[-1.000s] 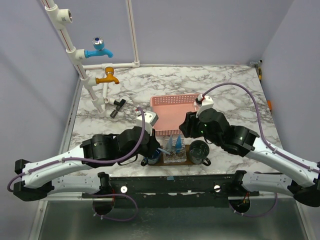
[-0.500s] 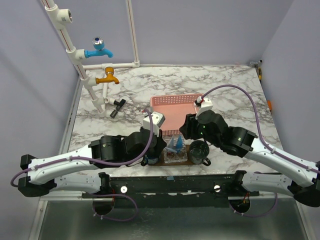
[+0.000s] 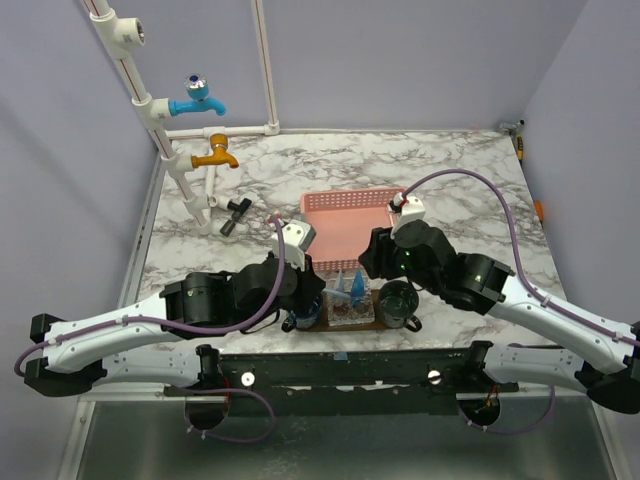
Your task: Prepare toiletry sets of a toothbrush and toothpaste on the tray
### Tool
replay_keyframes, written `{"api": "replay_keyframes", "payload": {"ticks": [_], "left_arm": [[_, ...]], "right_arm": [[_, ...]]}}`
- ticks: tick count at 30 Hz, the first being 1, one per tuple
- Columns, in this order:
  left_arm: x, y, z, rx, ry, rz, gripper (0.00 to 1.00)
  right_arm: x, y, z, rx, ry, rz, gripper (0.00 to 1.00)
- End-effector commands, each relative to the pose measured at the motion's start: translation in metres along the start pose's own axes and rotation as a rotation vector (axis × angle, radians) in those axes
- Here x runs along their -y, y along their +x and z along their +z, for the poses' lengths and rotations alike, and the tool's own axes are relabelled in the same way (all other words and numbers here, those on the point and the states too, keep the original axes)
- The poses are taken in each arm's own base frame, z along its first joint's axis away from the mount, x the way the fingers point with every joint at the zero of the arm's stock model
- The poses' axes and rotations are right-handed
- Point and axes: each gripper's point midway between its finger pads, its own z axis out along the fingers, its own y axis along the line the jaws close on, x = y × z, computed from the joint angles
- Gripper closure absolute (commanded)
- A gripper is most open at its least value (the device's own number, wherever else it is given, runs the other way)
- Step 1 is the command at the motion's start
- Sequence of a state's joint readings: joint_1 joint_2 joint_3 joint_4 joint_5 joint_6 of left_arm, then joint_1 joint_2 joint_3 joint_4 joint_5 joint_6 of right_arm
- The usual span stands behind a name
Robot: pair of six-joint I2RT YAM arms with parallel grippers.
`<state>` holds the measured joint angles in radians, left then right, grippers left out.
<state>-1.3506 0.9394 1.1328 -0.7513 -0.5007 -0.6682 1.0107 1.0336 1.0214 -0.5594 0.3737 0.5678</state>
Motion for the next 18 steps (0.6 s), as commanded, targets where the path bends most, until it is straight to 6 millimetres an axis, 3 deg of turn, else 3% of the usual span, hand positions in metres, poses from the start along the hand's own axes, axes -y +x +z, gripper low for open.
{"api": "replay_keyframes", "payload": {"ticks": [1,12,18], "left_arm": [[-0.009,-0.009,-0.009,0.027,-0.031,0.017,1.00],[-0.011,-0.002,-0.008,-0.006,-0.044,0.047,1.00],[-0.003,0.005,-0.001,-0.041,-0.021,0.061,1.00]], "right_arm": [[0.001,0.002,0.003,0.000,0.012,0.000,0.48],[0.001,0.006,0.007,-0.016,0.018,-0.007,0.48],[0.000,0.008,0.011,-0.023,0.021,-0.008,0.48]]}}
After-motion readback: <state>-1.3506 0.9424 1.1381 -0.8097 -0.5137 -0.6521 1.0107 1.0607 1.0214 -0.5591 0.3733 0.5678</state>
